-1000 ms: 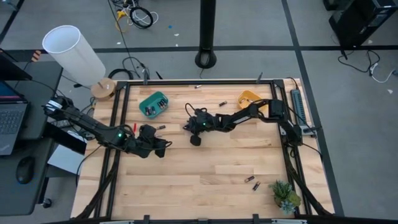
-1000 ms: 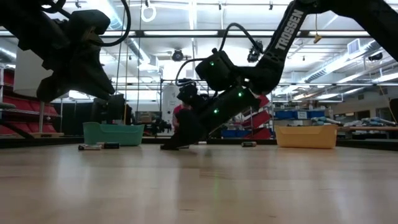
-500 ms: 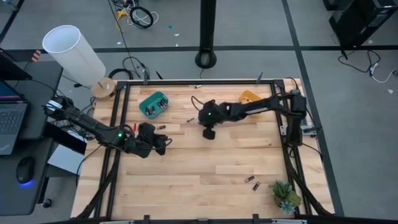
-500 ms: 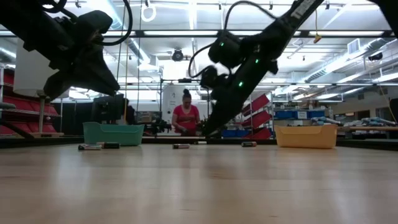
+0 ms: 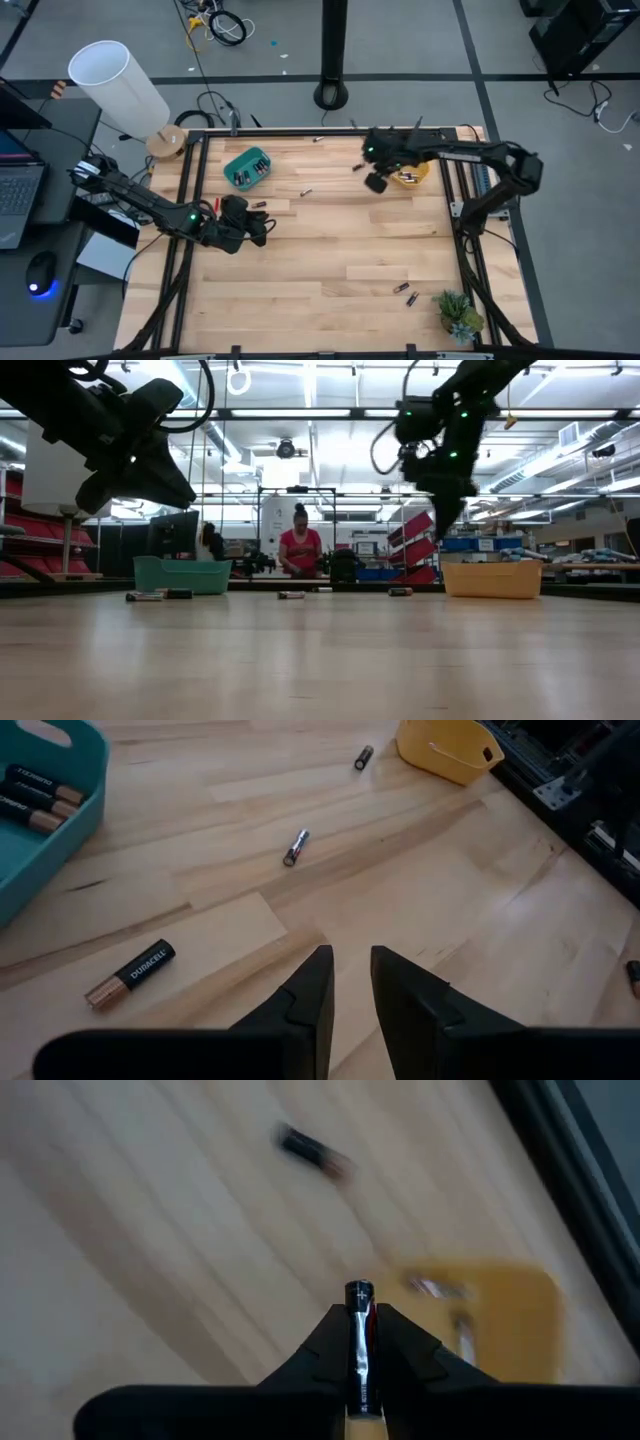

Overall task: Sort batteries
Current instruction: Put the silver battery into the yellow bin

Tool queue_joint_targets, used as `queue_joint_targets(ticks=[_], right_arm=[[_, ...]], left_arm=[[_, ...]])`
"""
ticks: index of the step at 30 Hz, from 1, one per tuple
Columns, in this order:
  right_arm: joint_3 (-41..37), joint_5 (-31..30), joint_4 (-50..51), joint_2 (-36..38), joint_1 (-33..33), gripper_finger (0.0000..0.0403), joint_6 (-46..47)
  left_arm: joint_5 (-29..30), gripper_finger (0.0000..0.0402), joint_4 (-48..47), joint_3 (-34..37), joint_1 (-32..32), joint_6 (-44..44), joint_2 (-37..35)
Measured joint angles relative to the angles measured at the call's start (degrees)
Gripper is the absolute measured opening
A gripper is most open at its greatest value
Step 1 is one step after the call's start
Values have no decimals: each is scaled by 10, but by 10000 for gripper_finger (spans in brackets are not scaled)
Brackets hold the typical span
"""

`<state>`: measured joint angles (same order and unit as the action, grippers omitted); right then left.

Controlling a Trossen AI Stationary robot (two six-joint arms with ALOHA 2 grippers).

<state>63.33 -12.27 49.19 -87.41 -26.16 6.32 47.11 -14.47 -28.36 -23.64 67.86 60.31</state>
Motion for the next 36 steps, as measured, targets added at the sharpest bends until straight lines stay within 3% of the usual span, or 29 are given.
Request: queue_joint_targets(ticks=[5, 10, 16, 22, 26, 31, 36], right_arm=[[0, -14, 62, 24, -53, 44, 19], [0, -32, 85, 22, -96, 76, 30], [0, -31, 88, 36, -108, 114, 27], [0, 1, 70, 63, -98, 119, 26], [0, 64, 8, 84, -68, 116, 25], [1, 161, -148, 86, -11, 114, 32], [1, 197, -339, 50, 56, 114, 69]], left_arm=[[2, 81, -3, 0, 0, -3, 0], [3, 81, -4, 0, 0, -3, 0], [3, 81, 4, 0, 0, -3, 0], [3, 81, 8, 0, 0, -2, 0], [3, 81, 7, 0, 0, -3, 0], [3, 81, -14, 0, 0, -6, 0], [12, 81, -14, 1, 3, -102, 10]])
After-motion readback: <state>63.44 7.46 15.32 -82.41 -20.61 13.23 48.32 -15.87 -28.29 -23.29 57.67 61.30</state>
